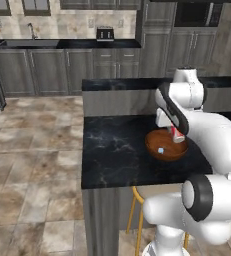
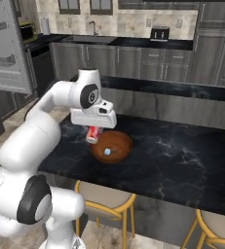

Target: Open the fridge, grab two sodas, and place both sodas inside the bowl with ice on the dining counter.

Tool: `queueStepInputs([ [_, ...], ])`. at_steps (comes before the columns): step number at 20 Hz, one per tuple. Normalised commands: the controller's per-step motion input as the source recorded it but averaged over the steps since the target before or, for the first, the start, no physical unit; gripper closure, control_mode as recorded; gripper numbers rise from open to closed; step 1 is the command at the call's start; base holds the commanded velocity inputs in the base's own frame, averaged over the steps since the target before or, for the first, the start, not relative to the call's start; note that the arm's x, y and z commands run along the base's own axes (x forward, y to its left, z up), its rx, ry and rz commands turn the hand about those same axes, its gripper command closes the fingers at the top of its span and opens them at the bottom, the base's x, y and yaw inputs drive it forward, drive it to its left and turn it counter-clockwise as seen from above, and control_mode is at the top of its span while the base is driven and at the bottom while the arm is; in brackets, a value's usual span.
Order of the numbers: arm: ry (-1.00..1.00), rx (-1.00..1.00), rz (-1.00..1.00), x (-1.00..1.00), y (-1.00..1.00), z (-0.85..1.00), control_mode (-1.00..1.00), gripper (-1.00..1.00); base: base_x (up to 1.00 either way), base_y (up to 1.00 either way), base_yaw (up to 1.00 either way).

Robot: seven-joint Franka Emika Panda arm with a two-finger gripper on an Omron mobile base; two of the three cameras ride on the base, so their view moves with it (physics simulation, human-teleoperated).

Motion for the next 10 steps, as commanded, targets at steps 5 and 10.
queueStepInputs([
  [5,0.11,0.00,0.00,0.39,-0.20,-0.29,-1.00,1.00,0.00,0.00,0.00],
  [10,0.10,0.00,0.00,0.45,-0.22,-0.31,-1.00,1.00,0.00,0.00,0.00],
])
